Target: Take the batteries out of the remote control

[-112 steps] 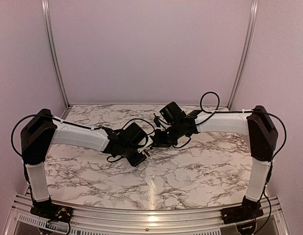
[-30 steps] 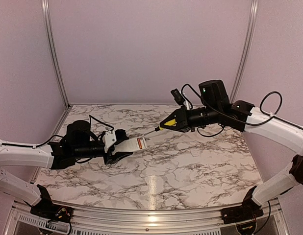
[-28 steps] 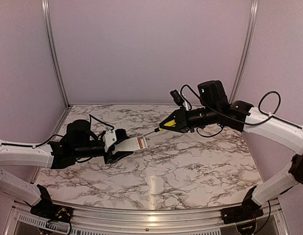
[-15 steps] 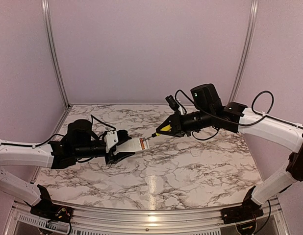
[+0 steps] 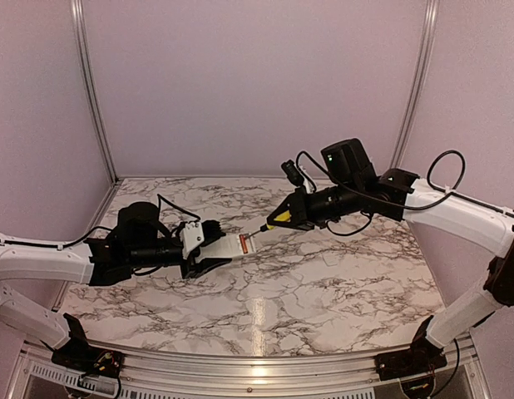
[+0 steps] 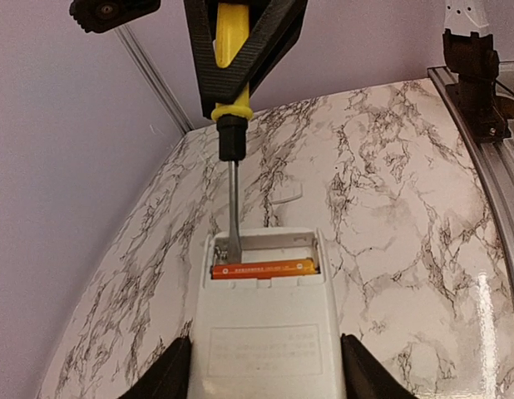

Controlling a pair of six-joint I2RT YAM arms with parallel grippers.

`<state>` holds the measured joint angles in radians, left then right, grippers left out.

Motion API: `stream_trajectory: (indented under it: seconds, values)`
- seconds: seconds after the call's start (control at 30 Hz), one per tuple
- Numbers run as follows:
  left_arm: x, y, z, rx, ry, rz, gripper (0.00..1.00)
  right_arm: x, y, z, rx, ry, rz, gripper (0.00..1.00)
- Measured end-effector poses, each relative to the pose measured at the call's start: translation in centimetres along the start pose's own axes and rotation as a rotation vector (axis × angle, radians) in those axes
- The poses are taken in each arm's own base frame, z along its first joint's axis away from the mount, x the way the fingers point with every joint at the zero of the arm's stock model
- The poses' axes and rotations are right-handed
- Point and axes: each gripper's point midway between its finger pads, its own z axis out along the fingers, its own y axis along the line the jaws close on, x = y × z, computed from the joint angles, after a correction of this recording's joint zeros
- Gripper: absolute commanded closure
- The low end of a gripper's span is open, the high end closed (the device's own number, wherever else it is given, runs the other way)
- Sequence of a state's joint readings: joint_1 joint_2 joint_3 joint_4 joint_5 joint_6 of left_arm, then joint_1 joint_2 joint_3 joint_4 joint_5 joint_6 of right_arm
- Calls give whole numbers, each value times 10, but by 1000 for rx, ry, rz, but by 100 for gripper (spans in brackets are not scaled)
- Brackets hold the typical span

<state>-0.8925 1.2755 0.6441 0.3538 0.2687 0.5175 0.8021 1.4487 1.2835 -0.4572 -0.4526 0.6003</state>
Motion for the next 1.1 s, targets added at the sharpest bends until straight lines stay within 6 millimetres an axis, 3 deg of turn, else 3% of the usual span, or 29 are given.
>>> stream_trajectory:
  seconds: [0.2,0.57,1.1]
  values:
    - [0,0,2,5,6,-2,100,4,-3,5,-20,0,-3,100]
    - [16,-10,9,48,51,-28,100,21,-28,16,-171,11,78,100]
    - [22,-6,11,37,61,-114,100,20,-44,27,-354,4,197,100]
